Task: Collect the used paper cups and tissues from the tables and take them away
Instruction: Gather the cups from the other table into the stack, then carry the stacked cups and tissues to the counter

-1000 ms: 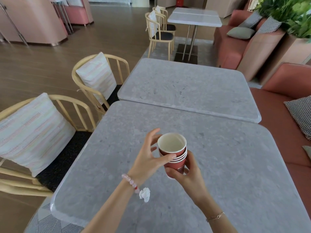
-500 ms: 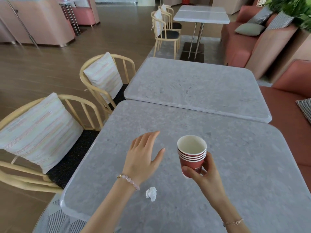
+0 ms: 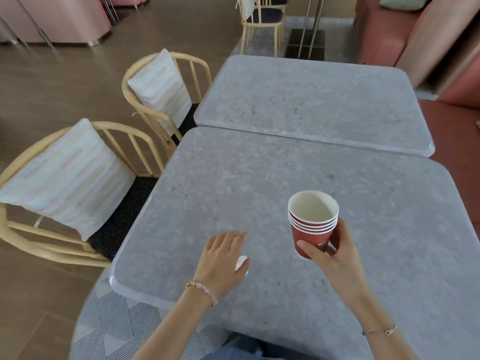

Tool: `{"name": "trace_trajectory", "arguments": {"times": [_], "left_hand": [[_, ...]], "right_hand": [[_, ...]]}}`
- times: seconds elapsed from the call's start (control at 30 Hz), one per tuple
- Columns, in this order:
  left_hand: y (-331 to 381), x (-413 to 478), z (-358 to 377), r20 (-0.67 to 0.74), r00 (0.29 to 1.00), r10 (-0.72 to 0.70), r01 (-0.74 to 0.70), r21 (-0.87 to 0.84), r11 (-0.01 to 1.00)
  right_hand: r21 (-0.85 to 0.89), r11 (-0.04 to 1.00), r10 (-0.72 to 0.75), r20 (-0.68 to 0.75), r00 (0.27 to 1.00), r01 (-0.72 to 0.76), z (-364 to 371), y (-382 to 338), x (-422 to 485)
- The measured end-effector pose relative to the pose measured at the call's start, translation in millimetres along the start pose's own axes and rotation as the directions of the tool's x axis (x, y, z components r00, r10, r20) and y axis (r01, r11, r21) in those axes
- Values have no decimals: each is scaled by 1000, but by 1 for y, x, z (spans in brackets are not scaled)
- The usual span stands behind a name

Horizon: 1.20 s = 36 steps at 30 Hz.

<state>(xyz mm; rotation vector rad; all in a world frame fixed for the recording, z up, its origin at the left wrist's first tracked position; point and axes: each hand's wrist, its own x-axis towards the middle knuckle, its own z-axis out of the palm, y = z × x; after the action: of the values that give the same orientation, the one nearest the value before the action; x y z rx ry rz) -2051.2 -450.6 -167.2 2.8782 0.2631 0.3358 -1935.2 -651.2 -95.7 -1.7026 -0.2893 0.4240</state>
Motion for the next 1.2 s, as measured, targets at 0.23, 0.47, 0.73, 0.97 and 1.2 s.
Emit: {"name": "trace_trajectory", "arguments": {"times": [0.23, 0.47, 0.73, 0.97, 1.2], "left_hand": [[-1, -31, 33, 180, 984, -14, 20, -36, 999], [-4, -30, 43, 235, 972, -23, 36, -53, 998], [-3, -24, 49, 318, 943, -101, 134, -82, 988], [-2, -17, 47, 340, 933, -115, 154, -90, 984], [-1, -8, 40, 289, 950, -121, 156, -102, 982]], "right_hand": [[-12, 1000, 9, -6, 1000, -9, -2, 1, -6], [-13, 1000, 23, -8, 1000, -23, -4, 0, -9], [-28, 999, 40, 15, 999, -39, -4, 3, -10], [-51, 998, 42, 9, 999, -41, -3, 3, -10], [-49, 998, 47, 1, 999, -47, -1, 1, -11]]}}
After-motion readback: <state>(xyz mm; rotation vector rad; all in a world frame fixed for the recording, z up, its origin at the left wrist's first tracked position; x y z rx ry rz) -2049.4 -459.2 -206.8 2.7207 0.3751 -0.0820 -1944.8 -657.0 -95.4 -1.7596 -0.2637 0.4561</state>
